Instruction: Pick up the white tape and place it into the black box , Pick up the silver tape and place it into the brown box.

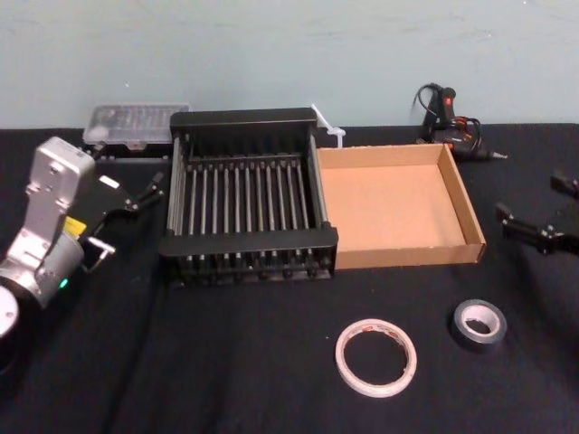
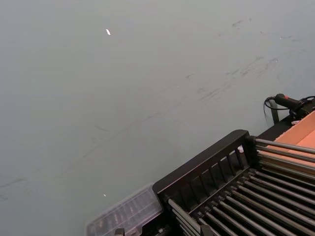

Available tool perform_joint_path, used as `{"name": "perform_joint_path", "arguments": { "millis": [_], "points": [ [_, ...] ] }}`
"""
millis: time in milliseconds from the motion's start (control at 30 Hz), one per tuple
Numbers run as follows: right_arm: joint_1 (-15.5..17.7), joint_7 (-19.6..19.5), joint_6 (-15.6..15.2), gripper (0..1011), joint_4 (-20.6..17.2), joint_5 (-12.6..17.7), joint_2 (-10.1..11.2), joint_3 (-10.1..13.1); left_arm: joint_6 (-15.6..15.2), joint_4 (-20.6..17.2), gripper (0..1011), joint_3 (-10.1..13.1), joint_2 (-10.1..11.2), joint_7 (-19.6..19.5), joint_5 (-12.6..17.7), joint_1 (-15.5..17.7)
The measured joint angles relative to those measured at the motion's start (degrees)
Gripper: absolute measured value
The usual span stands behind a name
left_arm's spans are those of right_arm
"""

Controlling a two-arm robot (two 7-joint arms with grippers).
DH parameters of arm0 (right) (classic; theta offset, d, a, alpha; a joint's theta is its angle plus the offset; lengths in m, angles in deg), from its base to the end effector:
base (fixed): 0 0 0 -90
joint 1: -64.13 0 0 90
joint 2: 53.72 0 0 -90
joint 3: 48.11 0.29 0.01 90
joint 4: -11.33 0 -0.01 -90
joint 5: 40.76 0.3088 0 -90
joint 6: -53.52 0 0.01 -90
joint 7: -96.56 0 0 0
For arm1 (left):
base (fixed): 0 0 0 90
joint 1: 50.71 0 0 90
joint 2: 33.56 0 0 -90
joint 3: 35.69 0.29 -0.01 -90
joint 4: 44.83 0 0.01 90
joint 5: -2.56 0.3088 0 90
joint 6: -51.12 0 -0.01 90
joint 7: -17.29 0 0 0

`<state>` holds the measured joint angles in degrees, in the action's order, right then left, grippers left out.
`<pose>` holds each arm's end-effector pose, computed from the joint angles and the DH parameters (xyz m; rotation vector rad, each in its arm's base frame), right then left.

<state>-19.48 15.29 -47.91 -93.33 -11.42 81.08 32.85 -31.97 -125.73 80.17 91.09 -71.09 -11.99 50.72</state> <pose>0.2936 -0.1190 -0.2269 -0.3436 -0.0201 -1.1364 0.3581 0.0827 -0.3023 0.3045 -0.2851 1.2480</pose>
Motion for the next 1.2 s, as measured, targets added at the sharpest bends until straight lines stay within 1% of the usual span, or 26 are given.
{"name": "perform_joint_path", "arguments": {
  "millis": [233,333,500,900,1200],
  "points": [
    [3.8,1.7,-2.4,1002,-2.1,1.4,0.8,1.9,0.0,0.0,1001,0.0,0.0,0.0,0.0,0.0],
    [5.2,2.3,-3.4,1002,-2.5,1.7,0.9,2.4,0.0,0.0,1001,0.0,0.0,0.0,0.0,0.0],
    [6.5,2.8,-4.9,1002,-2.6,1.8,0.5,2.8,0.0,0.0,1001,0.0,0.0,0.0,0.0,0.0],
    [7.0,5.2,-8.1,1002,-2.2,1.8,-0.2,2.9,0.0,0.0,1001,0.0,0.0,0.0,0.0,0.0],
    [7.7,6.5,-10.0,1002,-1.8,0.6,-0.6,2.8,0.0,0.0,1001,0.0,0.0,0.0,0.0,0.0]
  ]
}}
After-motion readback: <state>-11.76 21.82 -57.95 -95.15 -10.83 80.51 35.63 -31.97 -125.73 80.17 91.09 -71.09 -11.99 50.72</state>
